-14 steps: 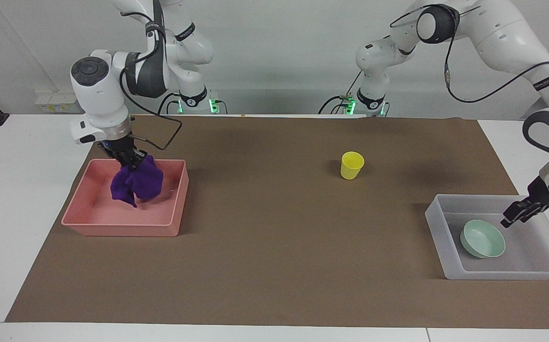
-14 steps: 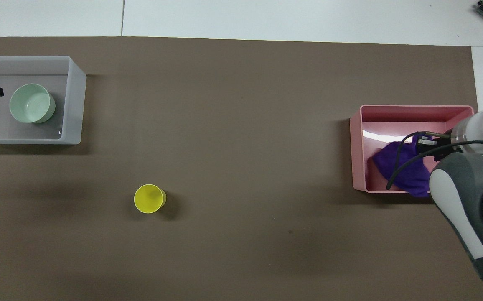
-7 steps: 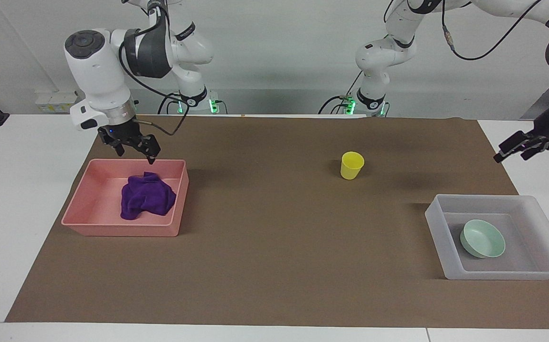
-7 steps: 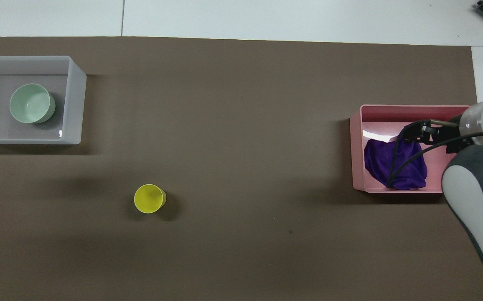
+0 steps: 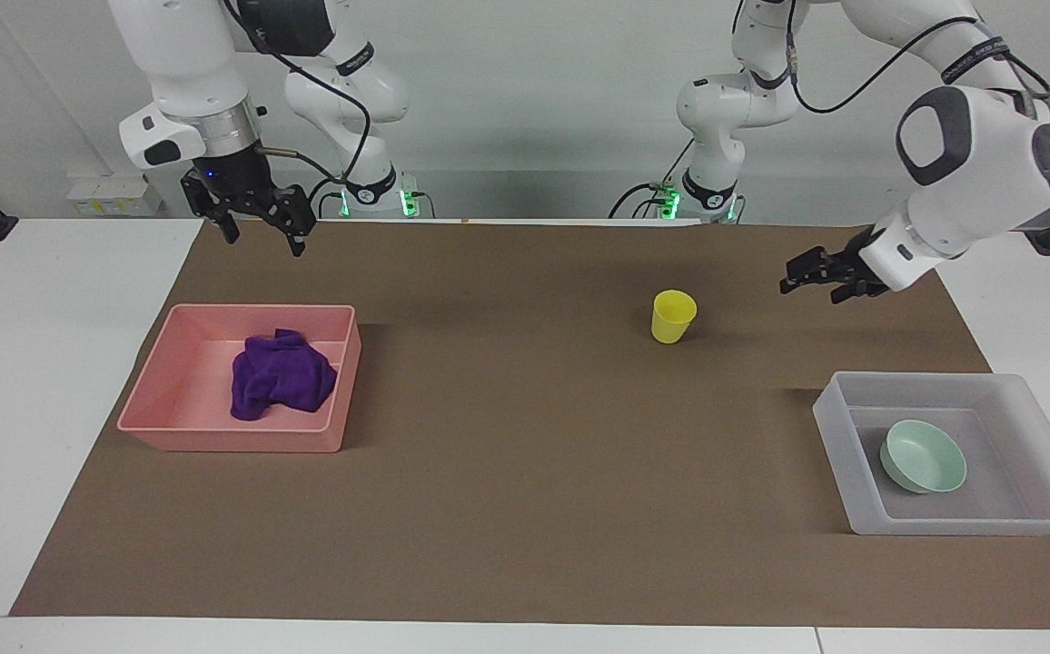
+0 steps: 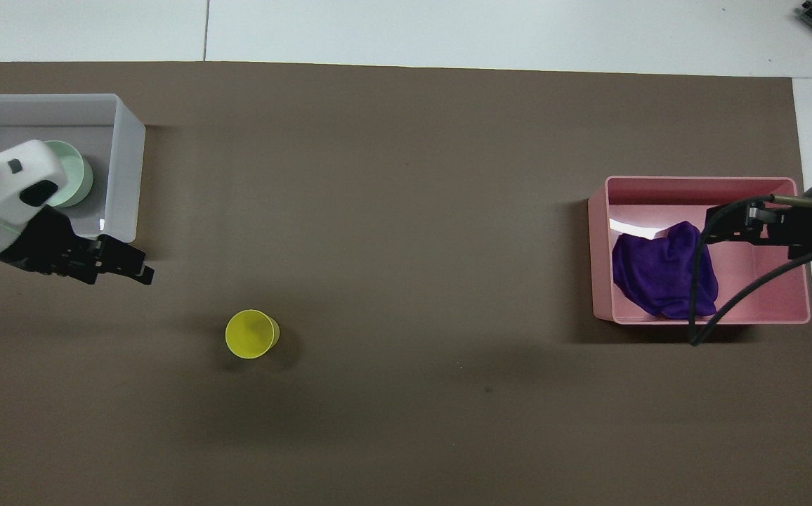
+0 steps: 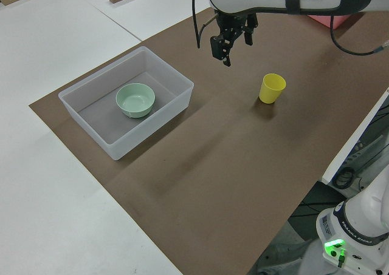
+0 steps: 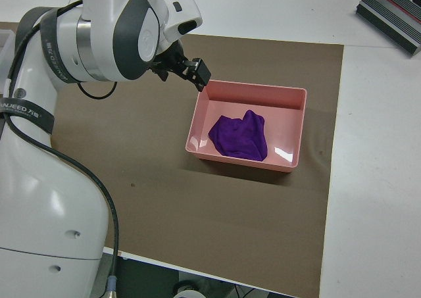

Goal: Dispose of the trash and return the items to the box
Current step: 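Reach the left gripper to the yellow cup and grasp its rim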

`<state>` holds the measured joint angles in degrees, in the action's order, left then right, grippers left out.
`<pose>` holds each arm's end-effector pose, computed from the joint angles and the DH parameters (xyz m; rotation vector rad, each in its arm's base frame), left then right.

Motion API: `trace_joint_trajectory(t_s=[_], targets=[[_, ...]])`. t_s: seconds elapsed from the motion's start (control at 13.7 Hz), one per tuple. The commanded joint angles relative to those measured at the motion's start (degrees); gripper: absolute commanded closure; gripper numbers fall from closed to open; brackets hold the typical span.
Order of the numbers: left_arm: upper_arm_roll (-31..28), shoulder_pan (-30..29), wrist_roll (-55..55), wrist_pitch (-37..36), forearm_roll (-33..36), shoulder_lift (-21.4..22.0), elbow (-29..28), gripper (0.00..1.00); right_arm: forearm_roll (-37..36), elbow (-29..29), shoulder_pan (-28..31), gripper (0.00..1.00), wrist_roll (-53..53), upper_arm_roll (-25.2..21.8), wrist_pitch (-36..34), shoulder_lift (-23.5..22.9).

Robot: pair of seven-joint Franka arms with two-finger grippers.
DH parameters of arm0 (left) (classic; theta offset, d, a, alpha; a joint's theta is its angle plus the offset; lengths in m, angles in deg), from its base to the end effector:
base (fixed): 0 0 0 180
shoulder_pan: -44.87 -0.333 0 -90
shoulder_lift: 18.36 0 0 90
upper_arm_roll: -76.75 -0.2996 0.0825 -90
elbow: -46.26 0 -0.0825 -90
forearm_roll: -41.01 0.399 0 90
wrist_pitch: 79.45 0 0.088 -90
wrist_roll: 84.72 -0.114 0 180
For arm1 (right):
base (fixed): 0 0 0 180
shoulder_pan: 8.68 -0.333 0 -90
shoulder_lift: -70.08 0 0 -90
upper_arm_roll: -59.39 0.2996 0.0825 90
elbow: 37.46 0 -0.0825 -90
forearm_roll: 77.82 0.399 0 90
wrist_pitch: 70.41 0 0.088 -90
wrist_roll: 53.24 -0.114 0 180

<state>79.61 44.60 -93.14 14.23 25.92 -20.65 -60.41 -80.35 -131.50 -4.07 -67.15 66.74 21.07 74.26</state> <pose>0.5528 -0.0529 0.4479 2.8383 -0.1989 -0.3620 0.5501 0.0238 0.6096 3.0776 -0.3004 0.0543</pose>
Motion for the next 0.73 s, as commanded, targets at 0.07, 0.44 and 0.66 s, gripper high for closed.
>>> trace_joint_trajectory(t_s=[0.07,0.44,0.66], targets=[[-1.0,7.8,1.0,15.4,-2.3,6.8,-18.3,0.00,1.7,3.3,0.5,0.00,2.8,0.0,-1.0,-2.1],[-1.0,14.4,4.6,30.9,-2.3,6.3,-29.7,0.33,1.7,2.5,0.5,0.00,2.8,0.0,-0.9,-1.7],[-1.2,14.6,6.5,32.0,-2.3,5.0,-29.6,1.00,1.7,2.0,0.8,0.00,3.2,-0.1,-1.6,-1.5]])
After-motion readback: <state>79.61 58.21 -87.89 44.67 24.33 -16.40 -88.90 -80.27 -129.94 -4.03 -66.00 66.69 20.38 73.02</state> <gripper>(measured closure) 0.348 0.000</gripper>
